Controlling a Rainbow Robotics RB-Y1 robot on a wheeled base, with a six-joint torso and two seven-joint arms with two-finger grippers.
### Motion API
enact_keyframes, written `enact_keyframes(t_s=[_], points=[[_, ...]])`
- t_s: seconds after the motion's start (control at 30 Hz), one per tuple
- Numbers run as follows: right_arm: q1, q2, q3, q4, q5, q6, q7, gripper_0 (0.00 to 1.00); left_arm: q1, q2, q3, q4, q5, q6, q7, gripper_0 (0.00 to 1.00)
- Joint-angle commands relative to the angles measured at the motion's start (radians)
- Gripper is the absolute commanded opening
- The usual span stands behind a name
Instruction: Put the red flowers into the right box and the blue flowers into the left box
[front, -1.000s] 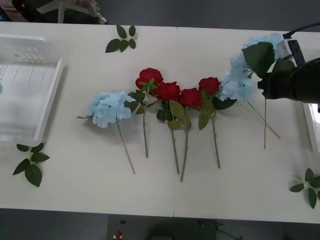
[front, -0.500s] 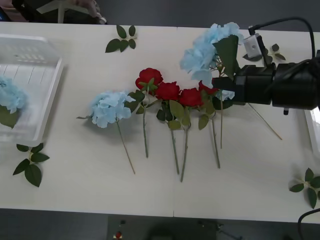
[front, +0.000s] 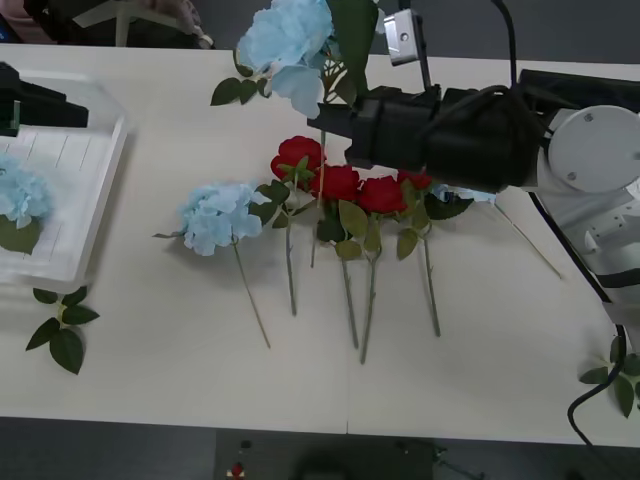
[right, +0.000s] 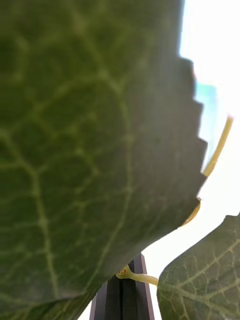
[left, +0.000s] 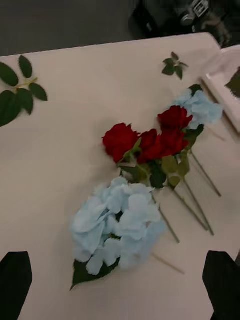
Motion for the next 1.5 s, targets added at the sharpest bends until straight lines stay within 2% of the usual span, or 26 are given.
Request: enact_keyframes(t_s=[0.03, 0.2, 0.27, 0.43, 0.63, 0.87, 0.9, 0.93, 0.97, 1.07, 1.1, 1.13, 1.5], points=[[-0.057, 0.061, -0.029, 0.008, 0.001, -0.006, -0.045, 0.0, 0.107, -0.165, 0.104, -0.056, -0.102, -0.053, -0.147, 1.0], [-0.085, 0.093, -0.029, 0.043, 0.001, -0.021, -0.042, 0.0, 0.151, -0.244, 0.105, -0.187, -0.188, -0.148, -0.165, 1.0], [-0.091, 0.106, -0.029, 0.06, 0.001, -0.029, -0.039, 0.0, 0.212, -0.265, 0.105, -0.317, -0.231, -0.234, -0.112, 1.0], [-0.105, 0.123, -0.031, 0.074, 0.002, -0.036, -0.035, 0.0, 0.314, -0.333, 0.104, -0.537, -0.309, -0.363, 0.046, 1.0], [-0.103, 0.136, -0.031, 0.077, 0.013, -0.038, -0.035, 0.0, 0.33, -0.419, 0.105, -0.604, -0.332, -0.366, 0.12, 1.0], [-0.102, 0.142, -0.021, 0.077, 0.036, -0.038, -0.033, 0.0, 0.33, -0.532, 0.084, -0.604, -0.441, -0.395, 0.135, 1.0], [-0.102, 0.141, -0.02, 0.077, 0.036, -0.038, -0.035, 0.0, 0.329, -0.546, 0.082, -0.604, -0.463, -0.404, 0.138, 0.75], [-0.102, 0.142, -0.02, 0.077, 0.036, -0.038, -0.035, 0.0, 0.33, -0.552, 0.082, -0.603, -0.471, -0.406, 0.14, 0.59], [-0.102, 0.142, -0.018, 0.078, 0.037, -0.038, -0.033, 0.0, 0.33, -0.564, 0.082, -0.601, -0.489, -0.413, 0.143, 0.48], [-0.103, 0.142, -0.017, 0.077, 0.036, -0.038, -0.031, 0.0, 0.314, -0.586, 0.07, -0.596, -0.527, -0.416, 0.155, 0.48], [-0.102, 0.142, -0.017, 0.077, 0.036, -0.038, -0.03, 0.0, 0.304, -0.587, 0.059, -0.593, -0.532, -0.418, 0.161, 0.3], [-0.103, 0.141, -0.017, 0.077, 0.036, -0.038, -0.03, 0.0, 0.297, -0.587, 0.052, -0.589, -0.533, -0.418, 0.165, 0.02], [-0.102, 0.141, -0.011, 0.077, 0.034, -0.038, -0.028, 0.0, 0.271, -0.583, 0.015, -0.575, -0.53, -0.449, 0.189, 0.0]])
